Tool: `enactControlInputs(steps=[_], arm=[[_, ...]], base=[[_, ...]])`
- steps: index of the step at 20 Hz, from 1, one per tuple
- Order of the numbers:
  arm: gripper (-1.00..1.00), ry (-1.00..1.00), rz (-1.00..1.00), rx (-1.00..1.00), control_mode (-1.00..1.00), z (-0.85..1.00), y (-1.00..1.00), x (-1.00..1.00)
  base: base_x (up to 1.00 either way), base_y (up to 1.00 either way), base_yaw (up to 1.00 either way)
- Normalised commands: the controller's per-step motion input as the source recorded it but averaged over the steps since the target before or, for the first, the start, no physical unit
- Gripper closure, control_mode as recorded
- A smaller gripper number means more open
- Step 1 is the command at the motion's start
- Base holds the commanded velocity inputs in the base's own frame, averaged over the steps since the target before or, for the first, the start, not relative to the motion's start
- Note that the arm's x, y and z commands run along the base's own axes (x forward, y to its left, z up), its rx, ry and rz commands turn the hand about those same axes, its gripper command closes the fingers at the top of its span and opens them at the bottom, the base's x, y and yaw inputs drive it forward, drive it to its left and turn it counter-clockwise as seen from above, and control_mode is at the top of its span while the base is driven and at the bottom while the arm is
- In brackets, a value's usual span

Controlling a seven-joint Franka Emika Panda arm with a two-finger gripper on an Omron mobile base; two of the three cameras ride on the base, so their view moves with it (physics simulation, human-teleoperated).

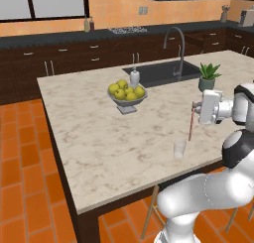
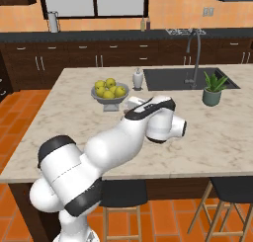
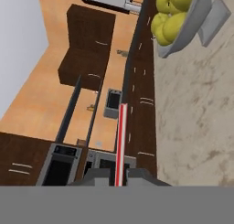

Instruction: Take a straw from the drawer in front and place it inside the glass cup on the dining counter.

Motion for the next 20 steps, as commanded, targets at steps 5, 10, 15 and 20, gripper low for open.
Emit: enactControlInputs(steps=[5,10,15,20], arm=[[1.0,0.08,0.0,0.0,-1.0,-0.1,0.35,0.26],[1.0,0.05,0.0,0.0,-1.0,-0.19,0.26,0.21],[1.0,0.0,0.0,0.0,-1.0,-0.15,0.03,0.23],[1.0,0.0,0.01,0.0,-1.0,-0.05,0.0,0.05]], base=[[0.0,0.0,0.0],[0.0,0.0,0.0],[0.0,0.0,0.0],[0.0,0.0,0.0]])
